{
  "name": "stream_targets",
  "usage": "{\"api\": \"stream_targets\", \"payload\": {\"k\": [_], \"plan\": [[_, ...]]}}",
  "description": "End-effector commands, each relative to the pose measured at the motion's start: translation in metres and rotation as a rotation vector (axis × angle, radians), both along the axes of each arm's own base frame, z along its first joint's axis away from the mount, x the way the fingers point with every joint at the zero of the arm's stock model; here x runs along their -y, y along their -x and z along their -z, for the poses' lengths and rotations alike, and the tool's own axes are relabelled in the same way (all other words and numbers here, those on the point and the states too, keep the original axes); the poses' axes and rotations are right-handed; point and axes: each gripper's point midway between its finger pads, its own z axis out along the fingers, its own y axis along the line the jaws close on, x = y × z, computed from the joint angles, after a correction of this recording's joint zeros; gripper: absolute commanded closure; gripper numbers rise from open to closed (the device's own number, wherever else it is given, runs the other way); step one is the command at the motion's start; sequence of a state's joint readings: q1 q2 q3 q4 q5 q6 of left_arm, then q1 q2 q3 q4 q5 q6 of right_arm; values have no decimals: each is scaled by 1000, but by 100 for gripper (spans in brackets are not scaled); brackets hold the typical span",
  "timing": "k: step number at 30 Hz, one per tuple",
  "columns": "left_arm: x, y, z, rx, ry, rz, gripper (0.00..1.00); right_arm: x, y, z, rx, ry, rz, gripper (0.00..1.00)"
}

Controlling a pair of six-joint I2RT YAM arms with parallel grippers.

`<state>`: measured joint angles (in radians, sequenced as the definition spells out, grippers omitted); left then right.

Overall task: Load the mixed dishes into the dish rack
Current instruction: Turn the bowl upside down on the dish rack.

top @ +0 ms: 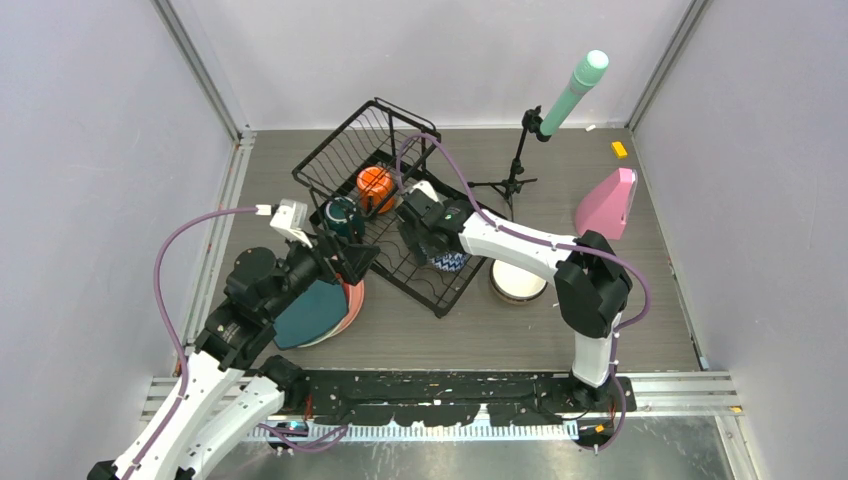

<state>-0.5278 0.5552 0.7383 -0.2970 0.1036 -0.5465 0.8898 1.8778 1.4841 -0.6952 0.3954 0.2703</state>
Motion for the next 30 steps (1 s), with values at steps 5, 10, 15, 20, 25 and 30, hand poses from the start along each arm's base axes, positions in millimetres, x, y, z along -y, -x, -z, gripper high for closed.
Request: {"api": "stream_targets", "payload": {"k": [5, 10, 15, 20, 25, 30], "plan": [[-4, -1, -5, 16, 15, -21, 5, -29, 67, 61, -332, -118, -22, 12], [-4, -1, -4, 13, 15, -24, 5, -32, 66, 58, -330, -141, -14, 12], [-5, 0, -8, 28, 23, -23, 5, -35, 60, 42, -280, -185, 1, 13], [-5, 2, -13, 41, 26, -16, 5, -38, 54, 12, -214, -252, 8, 18], [-4, 3, -13, 39, 28, -9, 5, -38, 44, -30, -112, -341, 17, 18], [-5, 3, -12, 38, 25, -13, 5, -25, 33, -54, -29, -379, 61, 26]]}}
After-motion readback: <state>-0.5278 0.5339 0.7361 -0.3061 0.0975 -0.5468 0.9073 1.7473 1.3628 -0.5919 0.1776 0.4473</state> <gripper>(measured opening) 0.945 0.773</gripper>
